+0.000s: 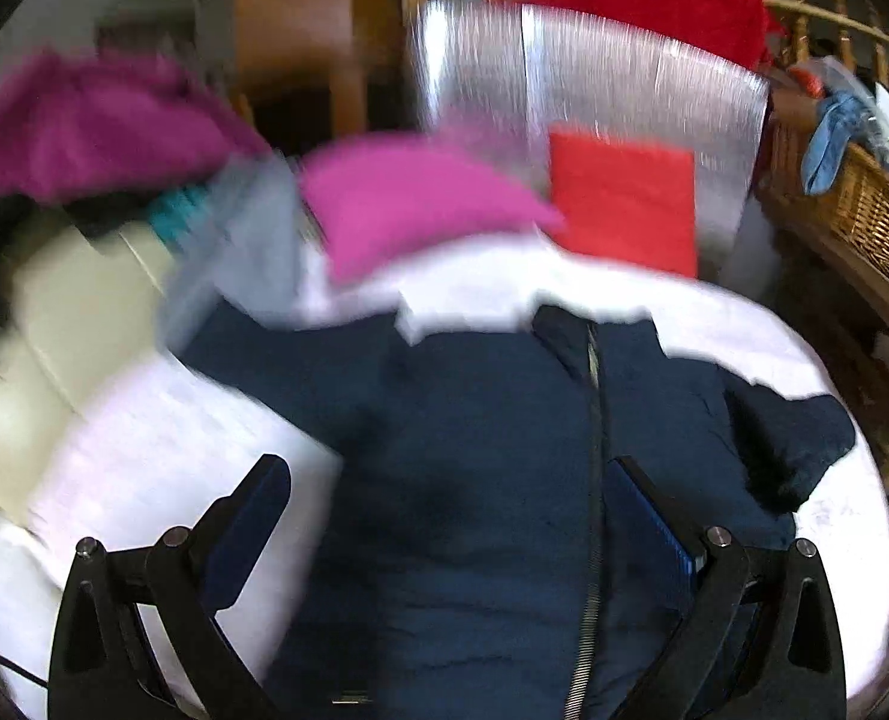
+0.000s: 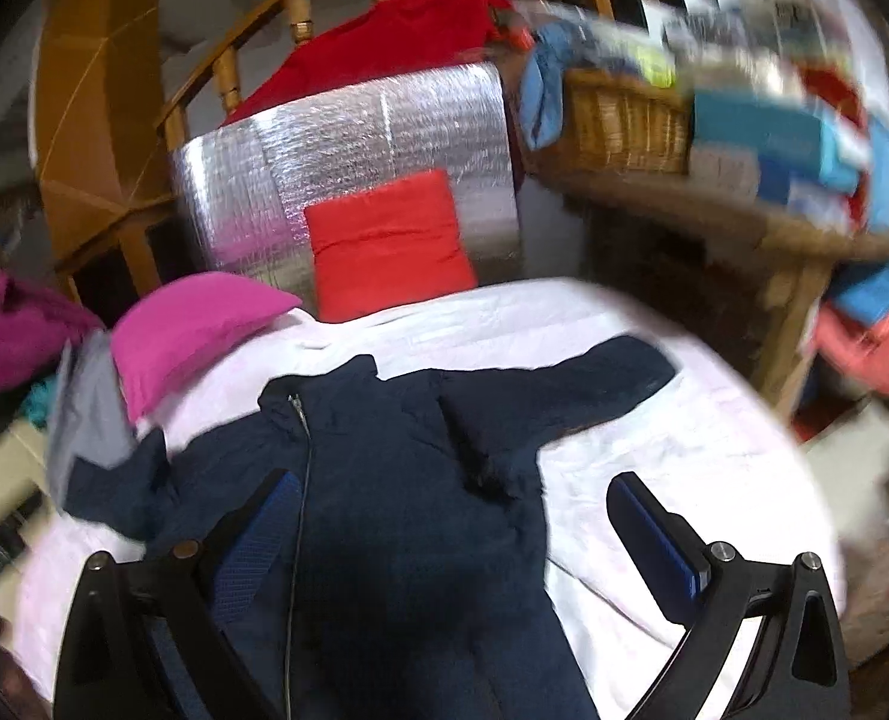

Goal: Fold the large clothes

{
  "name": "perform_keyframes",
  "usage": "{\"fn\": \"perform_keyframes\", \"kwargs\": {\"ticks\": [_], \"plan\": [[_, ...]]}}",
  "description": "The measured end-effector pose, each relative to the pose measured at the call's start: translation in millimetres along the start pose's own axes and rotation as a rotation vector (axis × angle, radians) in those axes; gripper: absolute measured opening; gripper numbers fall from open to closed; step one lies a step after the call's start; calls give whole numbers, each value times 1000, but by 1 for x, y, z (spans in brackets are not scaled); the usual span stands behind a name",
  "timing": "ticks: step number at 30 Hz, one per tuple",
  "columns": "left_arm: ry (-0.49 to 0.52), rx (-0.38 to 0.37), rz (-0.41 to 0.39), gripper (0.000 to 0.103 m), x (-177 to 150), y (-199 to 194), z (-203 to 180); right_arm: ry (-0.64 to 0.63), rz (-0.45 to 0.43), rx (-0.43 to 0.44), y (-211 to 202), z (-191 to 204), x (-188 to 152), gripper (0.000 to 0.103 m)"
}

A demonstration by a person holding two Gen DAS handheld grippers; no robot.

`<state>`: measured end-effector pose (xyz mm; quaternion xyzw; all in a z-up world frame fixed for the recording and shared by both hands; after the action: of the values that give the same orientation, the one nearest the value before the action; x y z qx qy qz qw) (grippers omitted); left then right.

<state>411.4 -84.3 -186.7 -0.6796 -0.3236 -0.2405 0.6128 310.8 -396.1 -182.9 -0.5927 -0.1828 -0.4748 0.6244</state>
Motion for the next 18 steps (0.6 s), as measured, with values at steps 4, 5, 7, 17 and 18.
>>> {"fn": "perform_keyframes", "kwargs": {"ticks": [4,5,7,17,18], "plan": [[-80,-8,172,103,-33,87,-4,194,132,121,97,-74,-5,103],[-86,11,179,103,-37,99,-3,259,166,130,116,-91,-8,103],[-87,81,156,103,-37,114,5,406,194,164,151,-129,-10,103],[97,200,61,103,-11,148,-20,720,266,167,261,-217,-12,79],[99,192,60,103,-11,148,-21,736,285,163,269,-218,-16,71]]}}
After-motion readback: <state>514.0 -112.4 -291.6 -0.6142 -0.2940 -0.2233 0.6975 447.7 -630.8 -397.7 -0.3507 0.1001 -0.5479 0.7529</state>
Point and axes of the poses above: each gripper's, at about its wrist camera, not at the fingertips, and y roughly the way its jaws point, z to its left, x to its top, the point moved 10 cm from there along y, roughly the way its jaws point, and after that the axes turned 5 degrees about -y, right-handed, at the moved point
